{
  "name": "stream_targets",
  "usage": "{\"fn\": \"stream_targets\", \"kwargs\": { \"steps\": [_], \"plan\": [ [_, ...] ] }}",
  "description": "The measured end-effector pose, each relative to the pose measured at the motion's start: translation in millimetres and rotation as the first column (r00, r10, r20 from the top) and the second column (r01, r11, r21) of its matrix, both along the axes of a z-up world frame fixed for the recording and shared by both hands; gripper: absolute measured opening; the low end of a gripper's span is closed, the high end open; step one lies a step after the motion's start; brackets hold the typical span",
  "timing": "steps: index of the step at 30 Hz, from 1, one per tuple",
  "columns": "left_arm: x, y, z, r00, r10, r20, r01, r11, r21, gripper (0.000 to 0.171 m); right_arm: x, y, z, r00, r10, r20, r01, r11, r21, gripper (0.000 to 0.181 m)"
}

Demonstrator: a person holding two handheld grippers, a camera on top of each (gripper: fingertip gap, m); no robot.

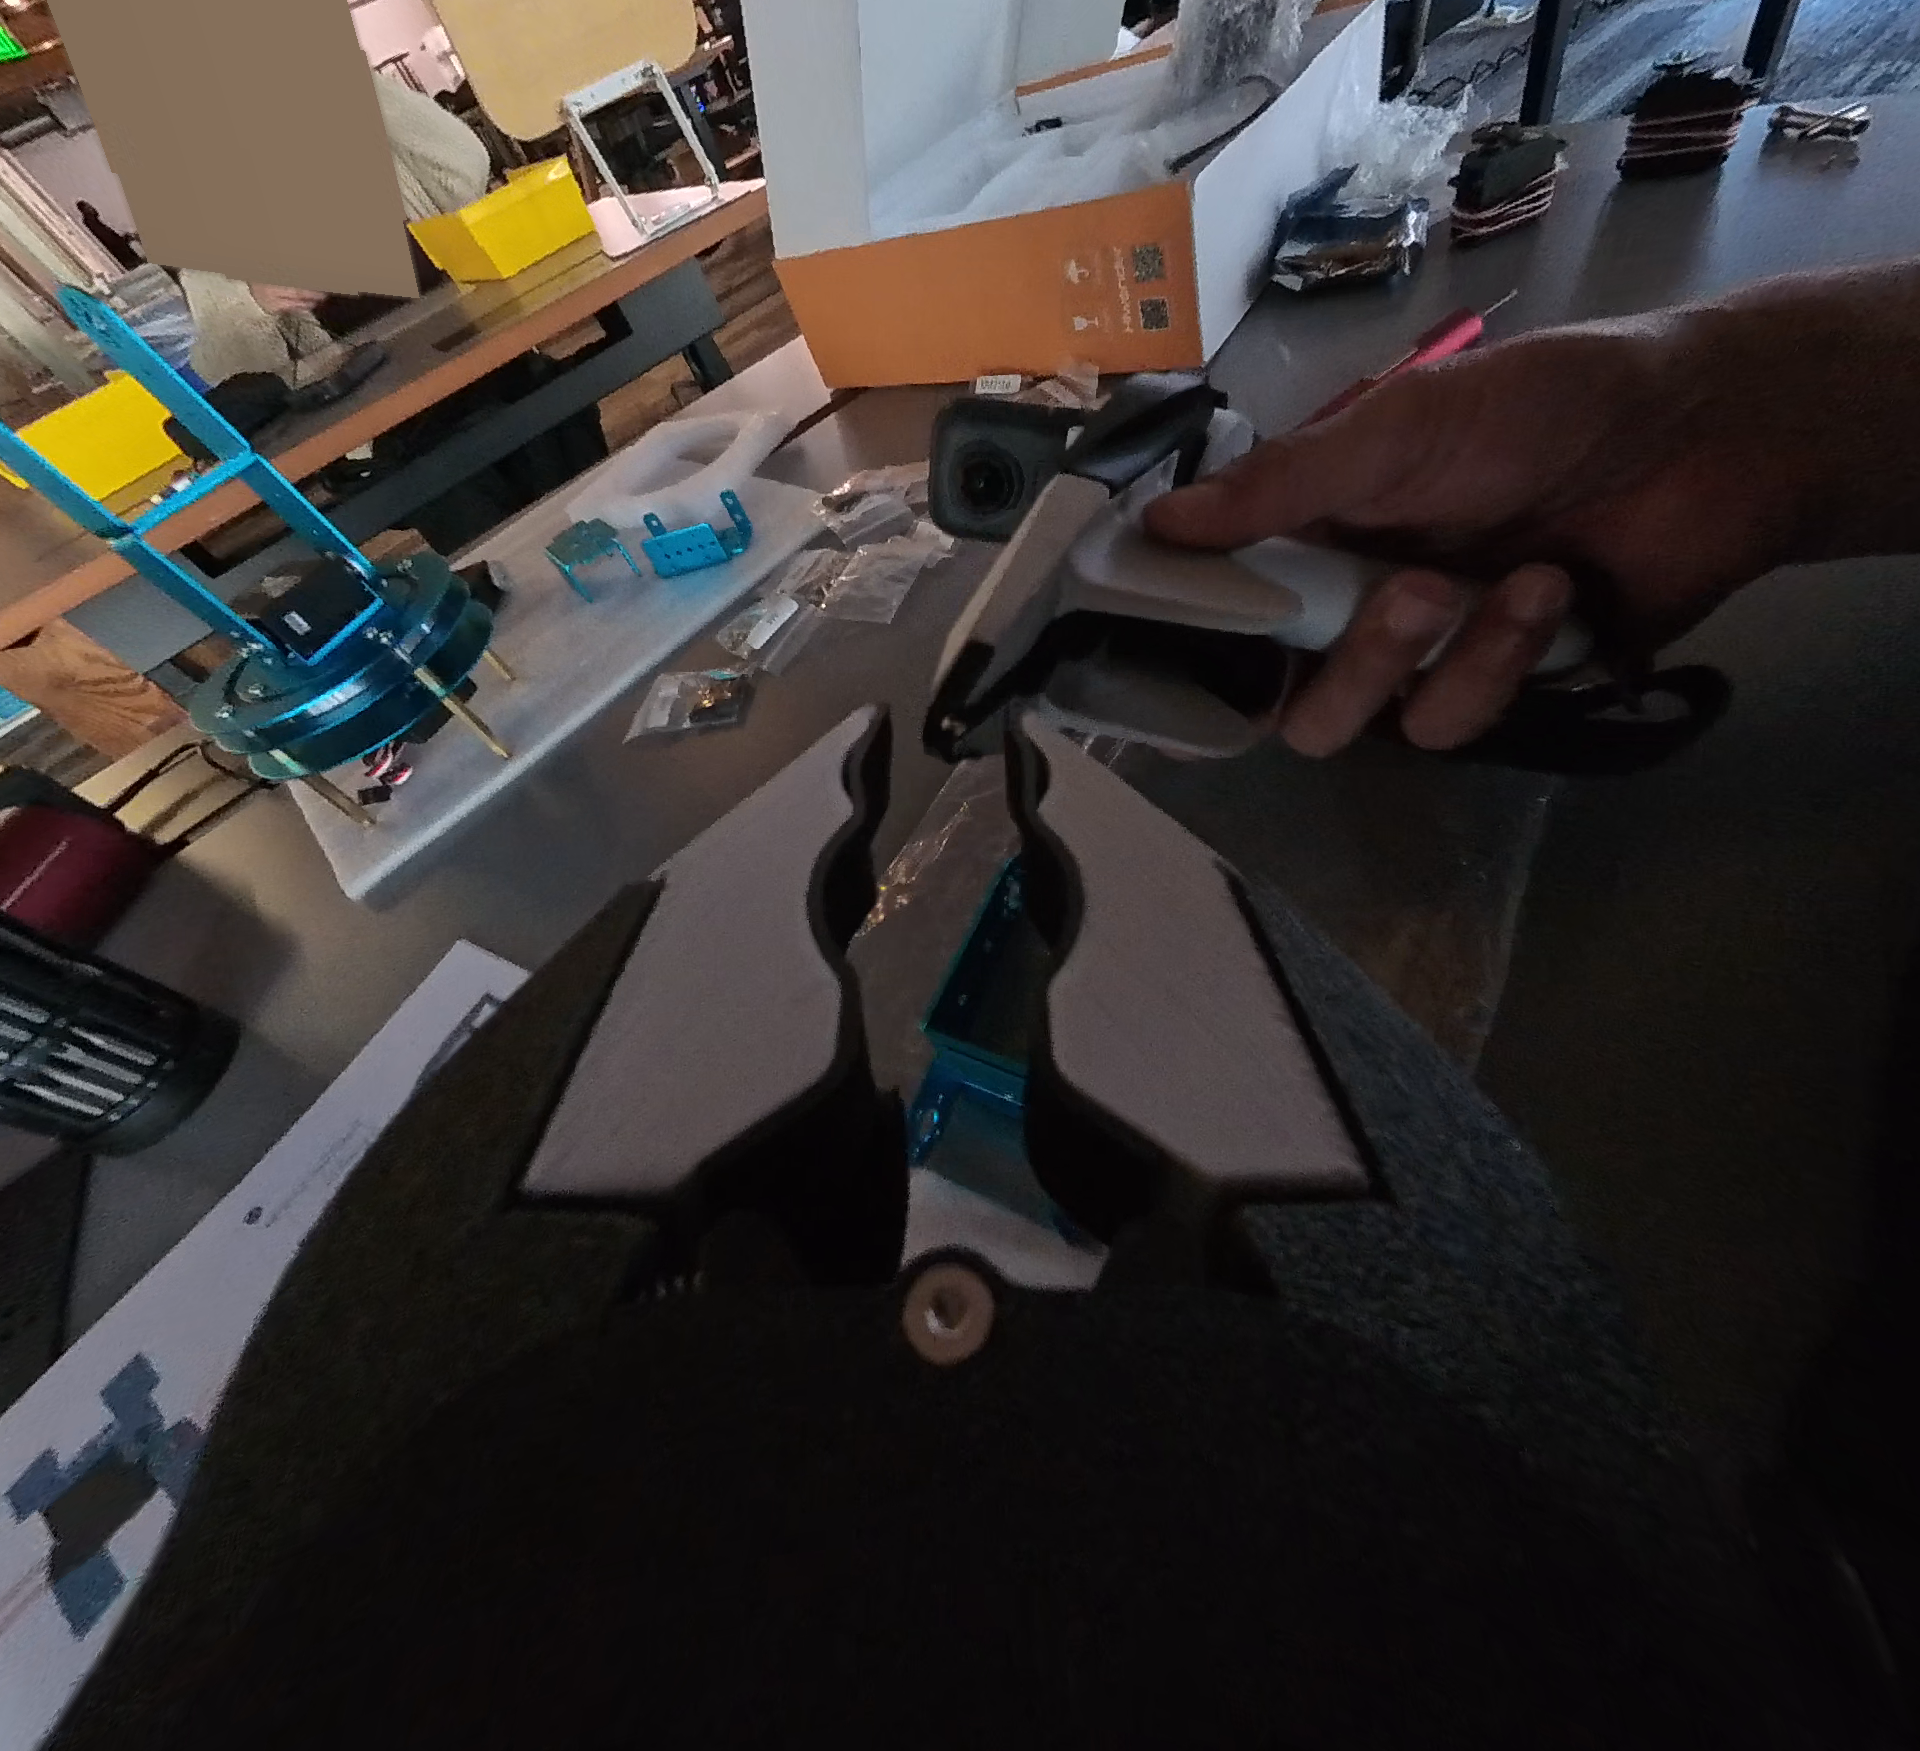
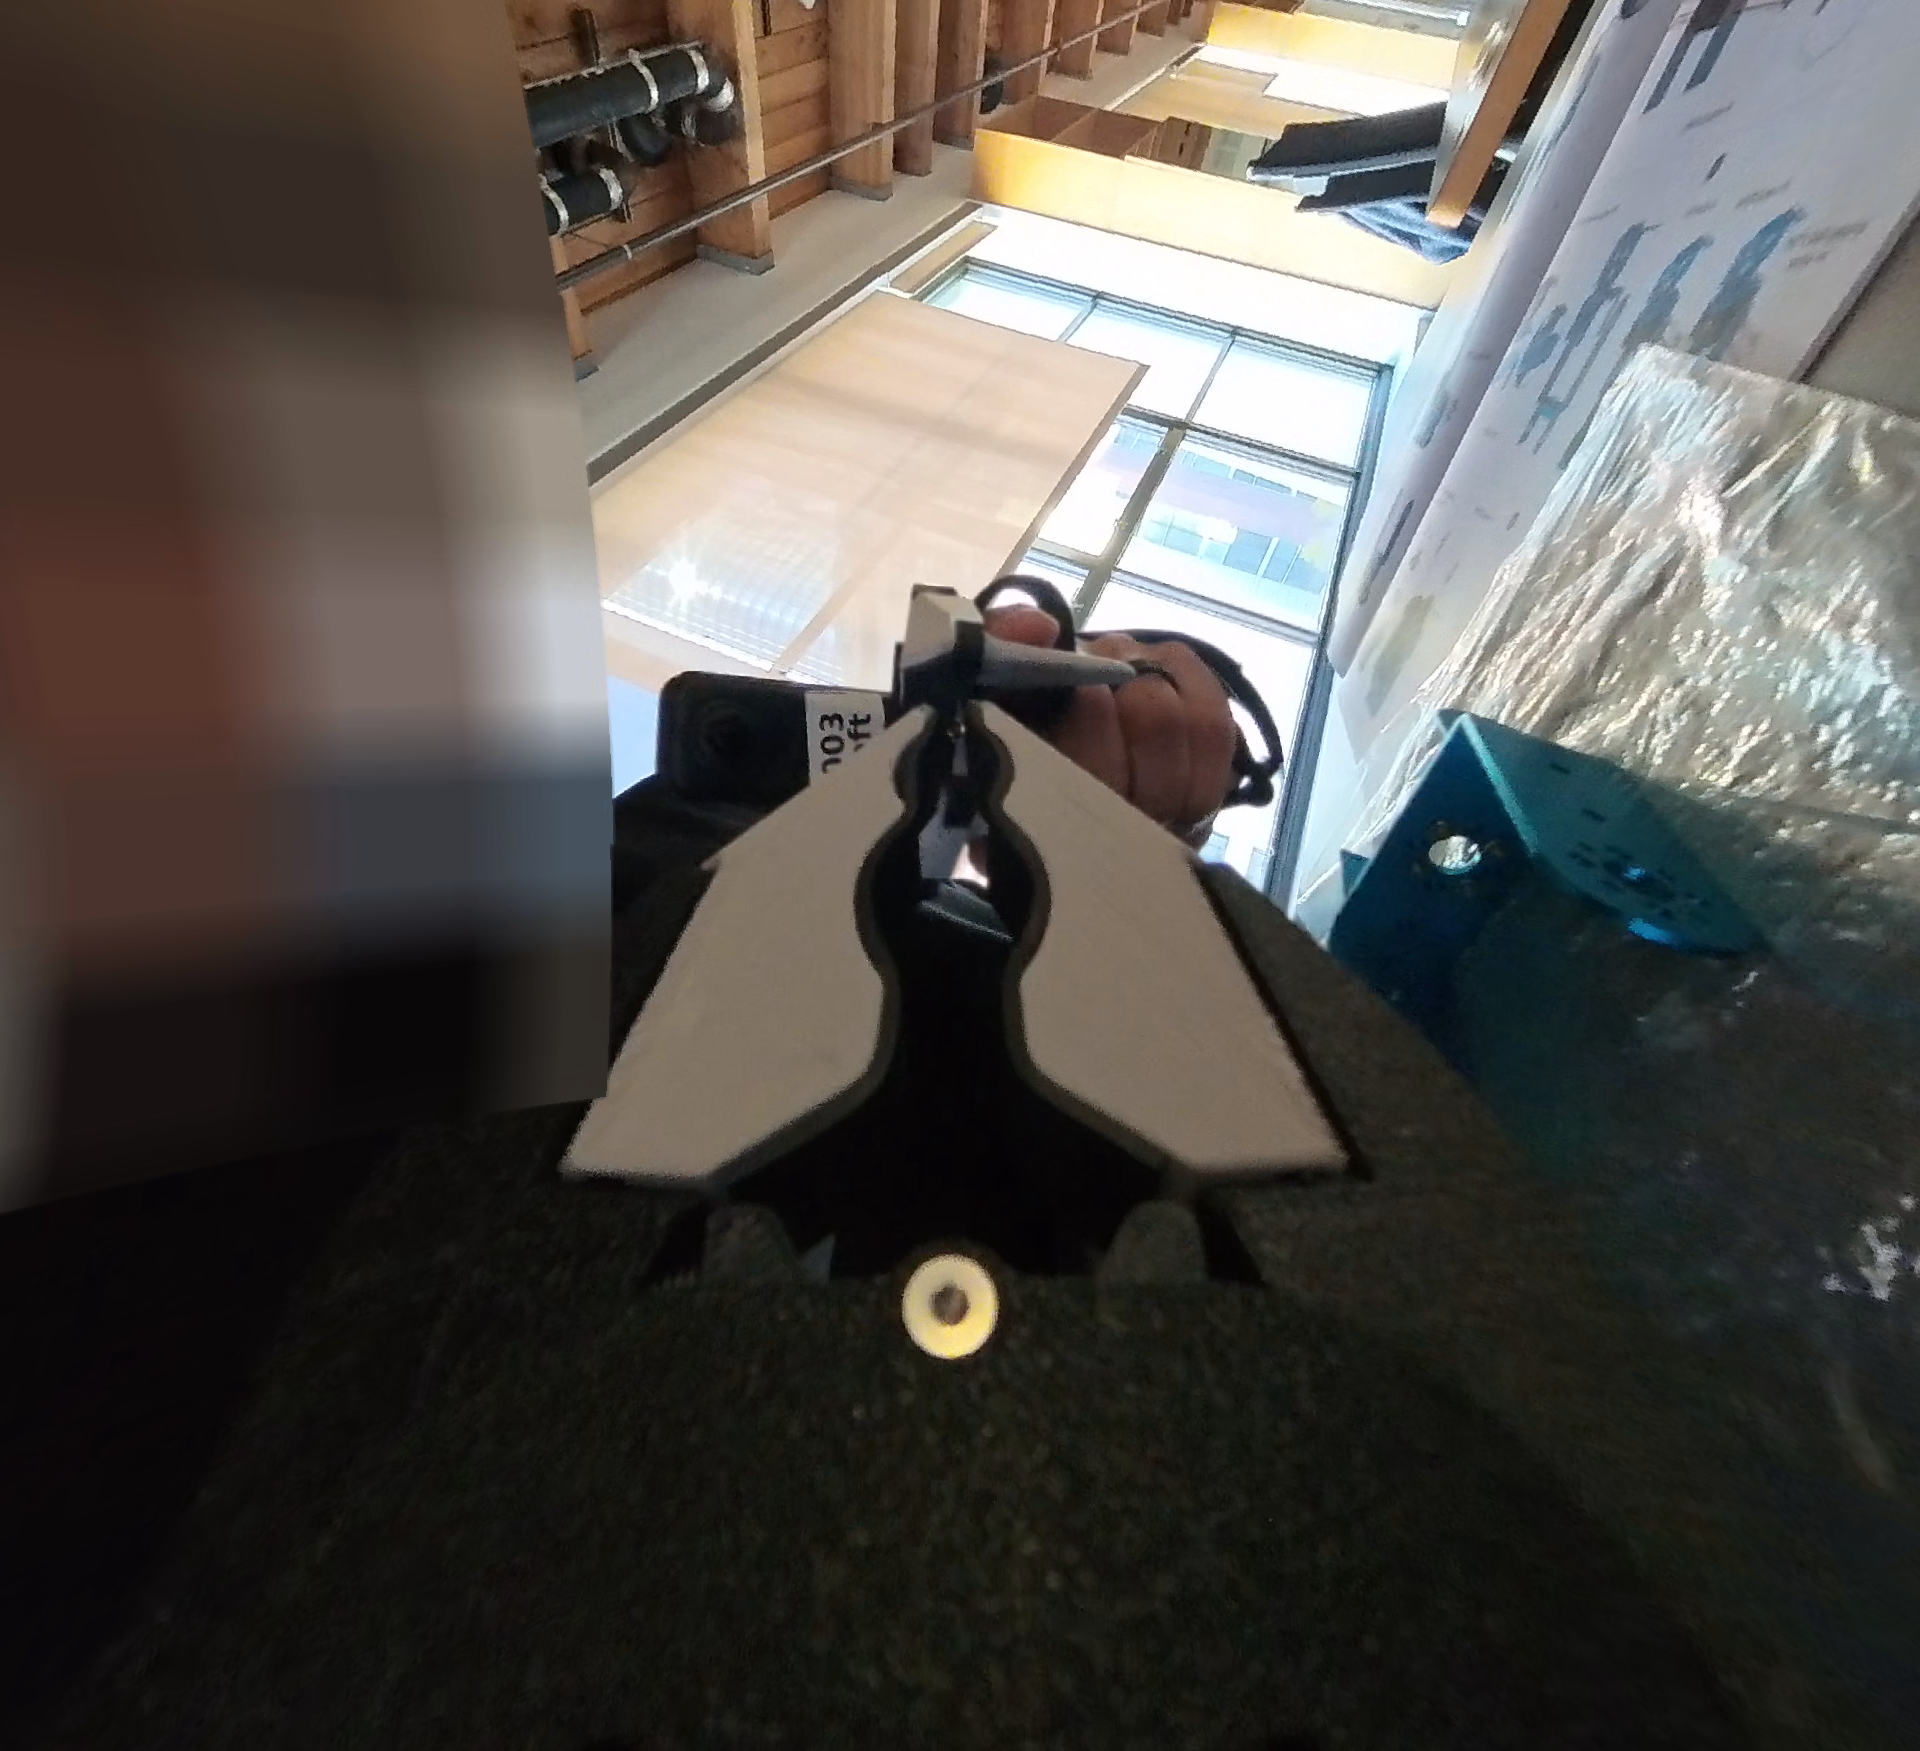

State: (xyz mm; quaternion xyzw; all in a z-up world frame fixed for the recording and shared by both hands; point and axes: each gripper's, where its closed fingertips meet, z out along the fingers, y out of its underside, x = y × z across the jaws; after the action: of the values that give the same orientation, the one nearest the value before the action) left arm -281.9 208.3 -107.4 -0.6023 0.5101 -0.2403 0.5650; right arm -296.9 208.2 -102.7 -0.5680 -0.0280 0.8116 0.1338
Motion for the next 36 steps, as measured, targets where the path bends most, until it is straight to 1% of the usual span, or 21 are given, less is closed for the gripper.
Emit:
{"fn": "stream_targets", "kwargs": {
  "steps": [1,5,8,11,14,16,18,21,23,26,31,36],
  "plan": [
    [-0.1,-0.3,1.6,1.0,-0.001,-0.001,0.001,1.0,0.012,0.015,-0.8,-1.5,1.0,1.0,0.002,-0.005,-0.002,1.0,0.005,0.003],
    [-2.4,-3.1,1.7,1.0,-0.008,-0.025,0.009,0.999,0.038,0.007,1.1,-2.3,1.7,1.0,-0.002,-0.014,0.002,1.0,0.012,0.003],
    [-3.9,-3.2,-1.2,0.999,-0.01,-0.042,0.011,1.0,0.025,0.007,0.7,-1.9,-1.2,1.0,-0.021,0.019,0.02,0.999,0.042,0.003],
    [-5.4,-5.1,-1.0,0.999,-0.02,-0.044,0.022,0.999,0.039,0.005,-0.4,-4.1,-1.1,0.999,-0.008,0.032,0.006,0.999,0.049,0.003],
    [-5.6,-6.7,-3.9,0.998,-0.026,-0.053,0.029,0.998,0.058,0.005,-0.6,-5.8,-4.5,0.997,0.002,0.082,-0.009,0.997,0.079,0.003],
    [-5.8,-6.3,-6.6,0.997,-0.021,-0.067,0.027,0.996,0.079,0.005,-1.0,-5.1,-7.4,0.991,-0.012,0.131,-0.003,0.993,0.117,0.003],
    [-5.5,-6.3,-6.3,0.998,-0.021,-0.066,0.028,0.995,0.094,0.005,-0.4,-5.5,-6.5,0.989,-0.016,0.148,-0.006,0.99,0.143,0.002],
    [-4.9,-3.2,-3.6,0.999,0.004,-0.038,-0.001,0.996,0.089,0.006,1.5,-2.7,-5.8,0.988,-0.035,0.149,0.012,0.988,0.155,0.002],
    [-5.7,0.4,-1.4,0.999,0.038,-0.021,-0.035,0.993,0.113,0.013,2.5,-1.9,-5.4,0.99,-0.041,0.139,0.019,0.988,0.154,0.002],
    [-5.7,1.4,-0.2,0.998,0.059,-0.008,-0.057,0.989,0.135,0.013,2.9,-1.4,-4.2,0.99,-0.057,0.127,0.036,0.986,0.165,0.003],
    [-7.6,1.3,-1.2,0.998,0.058,0.008,-0.058,0.994,0.096,0.015,2.2,-3.5,-5.8,0.986,-0.067,0.151,0.036,0.979,0.201,0.002],
    [-10.3,-0.4,-2.1,0.998,0.04,0.043,-0.041,0.999,0.017,0.015,-0.2,-5.9,-6.5,0.976,-0.085,0.2,0.029,0.962,0.271,0.003]
  ]
}}
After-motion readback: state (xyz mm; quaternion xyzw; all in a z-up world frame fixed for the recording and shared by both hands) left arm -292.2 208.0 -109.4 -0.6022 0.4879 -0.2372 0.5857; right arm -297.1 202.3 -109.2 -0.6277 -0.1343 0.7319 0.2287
